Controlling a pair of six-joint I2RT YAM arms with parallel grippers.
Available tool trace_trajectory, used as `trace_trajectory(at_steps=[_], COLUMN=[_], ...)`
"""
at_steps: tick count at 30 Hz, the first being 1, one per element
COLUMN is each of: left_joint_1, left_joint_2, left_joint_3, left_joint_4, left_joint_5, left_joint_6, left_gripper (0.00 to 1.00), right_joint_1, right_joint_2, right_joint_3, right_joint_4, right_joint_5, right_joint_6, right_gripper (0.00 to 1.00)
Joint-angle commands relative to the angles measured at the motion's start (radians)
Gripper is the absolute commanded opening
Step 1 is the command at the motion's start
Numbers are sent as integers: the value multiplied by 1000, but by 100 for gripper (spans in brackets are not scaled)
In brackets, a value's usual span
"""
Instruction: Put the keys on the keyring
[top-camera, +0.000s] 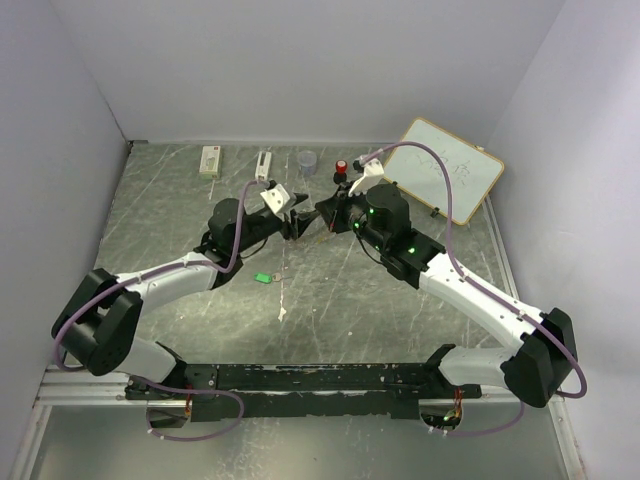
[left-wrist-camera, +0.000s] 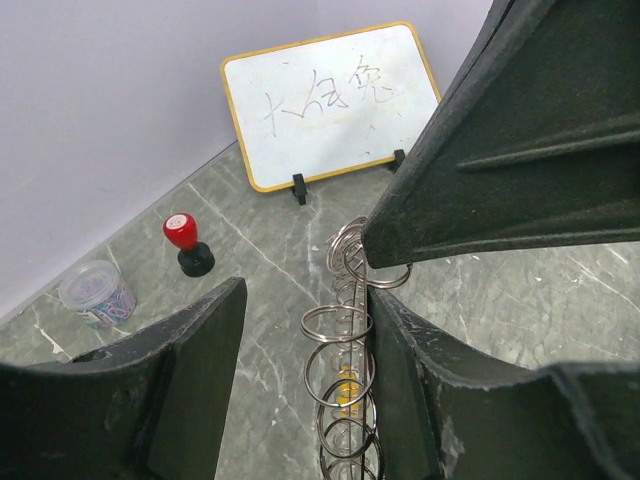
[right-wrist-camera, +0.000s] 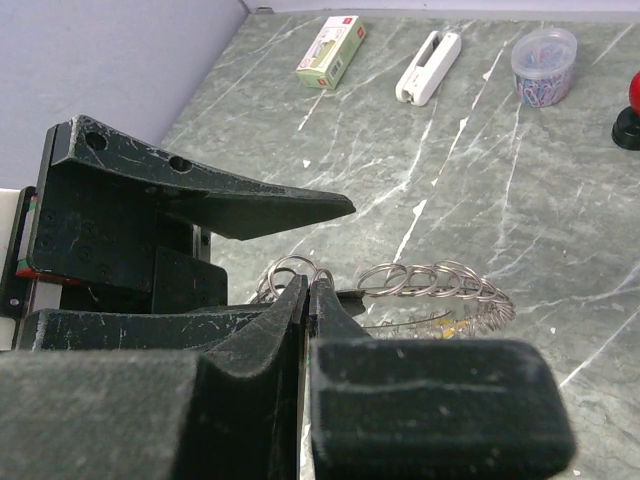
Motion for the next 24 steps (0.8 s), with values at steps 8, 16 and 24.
trace_trajectory(at_steps=[8, 16, 24], left_joint_1=[10, 14, 14], left_joint_2=[16, -38, -115], left_joint_3=[66, 47, 6], left_joint_4=[-23, -104, -198], left_joint_5=[-61, -114, -163], left_joint_6=[18, -5, -12], left_gripper=[61, 60, 60], right_joint_1=[1, 51, 53], right_joint_2=[-9, -9, 63], right_joint_3=[22, -191, -262], right_joint_4=[1, 299, 513], right_joint_5=[-13, 261, 375], right_joint_6=[-9, -15, -37], right_gripper=[0, 0, 0])
